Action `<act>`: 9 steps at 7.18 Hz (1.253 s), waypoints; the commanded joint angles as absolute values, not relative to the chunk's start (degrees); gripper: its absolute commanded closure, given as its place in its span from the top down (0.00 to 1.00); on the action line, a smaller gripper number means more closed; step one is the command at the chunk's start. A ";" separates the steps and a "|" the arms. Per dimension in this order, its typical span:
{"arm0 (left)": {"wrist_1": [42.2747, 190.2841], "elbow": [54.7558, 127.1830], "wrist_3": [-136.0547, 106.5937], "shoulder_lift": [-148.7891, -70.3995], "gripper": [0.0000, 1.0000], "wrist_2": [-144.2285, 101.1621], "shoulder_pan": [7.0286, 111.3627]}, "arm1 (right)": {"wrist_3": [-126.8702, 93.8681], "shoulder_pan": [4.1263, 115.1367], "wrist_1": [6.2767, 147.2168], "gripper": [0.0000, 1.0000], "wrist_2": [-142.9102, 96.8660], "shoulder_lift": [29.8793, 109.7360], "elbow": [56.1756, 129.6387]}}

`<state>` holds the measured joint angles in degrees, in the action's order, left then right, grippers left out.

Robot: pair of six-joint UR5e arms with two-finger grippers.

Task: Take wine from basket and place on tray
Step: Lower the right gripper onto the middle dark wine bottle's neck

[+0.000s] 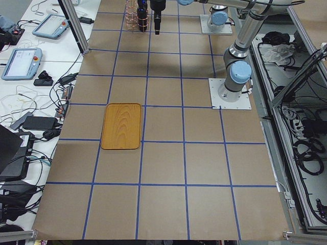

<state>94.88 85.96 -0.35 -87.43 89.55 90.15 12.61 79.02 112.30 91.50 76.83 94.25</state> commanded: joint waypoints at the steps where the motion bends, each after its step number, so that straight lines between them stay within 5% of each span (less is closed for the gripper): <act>1: 94.83 86.04 -0.35 -87.45 1.00 89.56 90.09 | 10.74 79.01 112.24 0.56 91.41 76.64 93.96; 7: 94.92 86.04 -0.26 -87.36 1.00 89.56 90.09 | 10.63 79.01 112.06 0.49 91.49 77.08 93.25; 8: 94.92 86.04 -0.35 -87.36 1.00 89.65 90.09 | 10.63 79.01 112.06 0.44 91.58 76.99 93.25; 9: 94.83 85.96 -0.26 -87.36 1.00 89.39 90.00 | 10.63 79.01 112.15 0.25 91.58 76.73 93.25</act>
